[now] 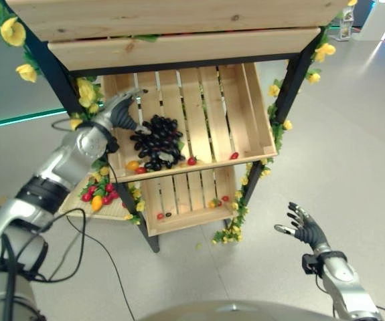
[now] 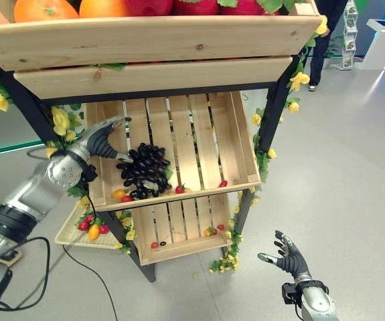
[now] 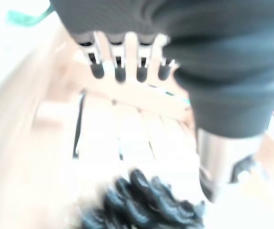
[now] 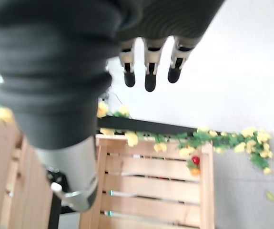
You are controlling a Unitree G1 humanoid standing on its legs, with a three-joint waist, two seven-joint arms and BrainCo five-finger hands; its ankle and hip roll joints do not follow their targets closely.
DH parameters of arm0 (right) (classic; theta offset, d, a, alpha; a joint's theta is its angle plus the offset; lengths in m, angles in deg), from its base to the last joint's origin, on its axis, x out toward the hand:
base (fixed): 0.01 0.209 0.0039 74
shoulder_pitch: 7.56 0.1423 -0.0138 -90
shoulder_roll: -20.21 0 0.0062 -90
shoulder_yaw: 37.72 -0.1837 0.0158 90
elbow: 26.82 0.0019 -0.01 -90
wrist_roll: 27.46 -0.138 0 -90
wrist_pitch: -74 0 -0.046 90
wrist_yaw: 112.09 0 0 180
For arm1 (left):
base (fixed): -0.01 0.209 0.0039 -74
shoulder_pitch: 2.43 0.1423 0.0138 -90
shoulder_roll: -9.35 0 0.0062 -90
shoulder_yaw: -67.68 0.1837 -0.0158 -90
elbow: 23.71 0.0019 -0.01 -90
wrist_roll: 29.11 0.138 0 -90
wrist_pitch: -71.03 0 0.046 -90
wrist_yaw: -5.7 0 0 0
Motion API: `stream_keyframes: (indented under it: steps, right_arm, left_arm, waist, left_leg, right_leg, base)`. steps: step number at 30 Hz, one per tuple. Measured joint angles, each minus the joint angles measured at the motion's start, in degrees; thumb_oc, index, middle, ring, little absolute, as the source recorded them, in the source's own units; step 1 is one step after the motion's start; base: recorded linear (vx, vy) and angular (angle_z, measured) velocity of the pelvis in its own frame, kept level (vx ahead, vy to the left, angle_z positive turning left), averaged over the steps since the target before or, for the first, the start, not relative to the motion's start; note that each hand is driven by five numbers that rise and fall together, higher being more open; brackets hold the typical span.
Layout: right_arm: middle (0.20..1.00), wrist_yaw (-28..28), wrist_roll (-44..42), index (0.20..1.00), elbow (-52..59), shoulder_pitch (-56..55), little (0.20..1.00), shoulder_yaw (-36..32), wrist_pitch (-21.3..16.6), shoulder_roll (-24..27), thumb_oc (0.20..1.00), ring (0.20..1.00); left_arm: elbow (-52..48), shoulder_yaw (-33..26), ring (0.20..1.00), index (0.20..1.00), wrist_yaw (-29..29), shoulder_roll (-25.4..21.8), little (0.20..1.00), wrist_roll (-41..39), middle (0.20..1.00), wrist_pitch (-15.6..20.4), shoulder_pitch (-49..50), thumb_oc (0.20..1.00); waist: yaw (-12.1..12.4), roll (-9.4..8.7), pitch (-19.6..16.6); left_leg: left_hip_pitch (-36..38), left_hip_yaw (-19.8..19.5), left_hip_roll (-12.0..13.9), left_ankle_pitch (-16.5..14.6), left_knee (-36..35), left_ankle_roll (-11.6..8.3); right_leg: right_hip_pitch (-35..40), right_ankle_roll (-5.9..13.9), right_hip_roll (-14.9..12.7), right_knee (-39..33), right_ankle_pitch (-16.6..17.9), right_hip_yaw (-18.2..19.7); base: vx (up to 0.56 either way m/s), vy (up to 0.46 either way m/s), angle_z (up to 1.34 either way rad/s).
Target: Pick up the fruits from the basket on one side to the basket on the other side
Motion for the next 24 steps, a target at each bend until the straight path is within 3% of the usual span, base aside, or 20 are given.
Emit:
stream_keyframes:
  steps: [6,16,17,20,22,24]
  right_arm:
    - [1.0,0.01,0.01,1.0,-0.03,-0.32,1.0,0.02,-0.08,0.01,1.0,1.0]
    - [1.0,-0.37,0.03,1.0,-0.03,-0.41,1.0,0.13,-0.1,0.01,1.0,1.0]
    - [1.0,-0.62,0.02,1.0,0.11,-0.34,1.0,0.1,-0.12,0.03,1.0,1.0]
    - [1.0,-1.1,0.02,1.0,0.02,-0.8,1.0,0.13,-0.13,0.0,1.0,1.0]
    - [1.0,-1.18,0.02,1.0,-0.16,-0.94,1.0,0.1,-0.11,-0.05,1.0,1.0]
    - [1.0,-1.23,0.02,1.0,0.0,-1.09,1.0,-0.13,-0.1,-0.22,1.0,1.0]
  left_arm:
    - [-1.02,1.35,1.0,1.0,-0.44,-2.21,1.0,9.93,1.0,0.91,-3.99,1.0]
    - [-1.43,2.31,1.0,1.0,-0.71,-2.81,1.0,12.58,1.0,1.56,-6.34,1.0]
    - [-1.96,-3.3,1.0,1.0,-0.62,-1.51,1.0,9.02,1.0,2.12,-2.54,1.0]
    - [-3.4,-9.59,1.0,1.0,-0.13,0.74,1.0,0.91,1.0,2.08,4.24,1.0]
    - [-4.49,-14.56,1.0,1.0,0.43,3.9,1.0,-3.73,1.0,2.47,9.33,1.0]
    - [-8.73,-23.12,1.0,1.0,0.75,9.47,1.0,-10.85,1.0,2.79,18.33,1.0]
  waist:
    - [-0.06,0.44,-0.08]
    - [0.14,0.74,-0.14]
    - [0.46,1.13,-0.35]
    - [0.22,1.29,-0.36]
    - [0.04,1.47,-0.31]
    - [-0.16,1.87,-0.37]
  left_leg:
    - [-0.24,-1.06,-0.58,0.01,-0.18,0.01]
    - [-0.49,-1.36,-1.06,0.01,0.03,0.01]
    - [-0.41,-1.31,-1.11,0.0,-0.07,0.0]
    - [-0.15,-1.47,-1.08,-0.03,-0.2,-0.01]
    - [0.31,-1.35,-1.09,-0.09,-0.21,-0.09]
    - [0.41,-1.14,-1.07,-0.24,-0.28,-0.26]
  right_leg:
    - [0.39,0.42,-0.56,-0.01,-0.29,-0.79]
    - [0.45,0.67,-0.99,0.01,-0.3,-1.51]
    - [0.44,0.73,-1.06,-0.01,-0.32,-1.54]
    - [0.87,0.83,-1.01,0.0,-0.43,-1.53]
    - [1.2,0.85,-1.06,-0.02,-0.45,-1.44]
    - [1.17,1.18,-1.09,-0.04,-0.67,-1.41]
  base:
    - [0.0,-0.005,0.1]
    - [0.0,-0.001,0.01]
    - [0.0,0.0,0.0]
    - [0.0,0.0,0.0]
    - [0.0,-0.004,-0.02]
    - [0.01,-0.008,-0.06]
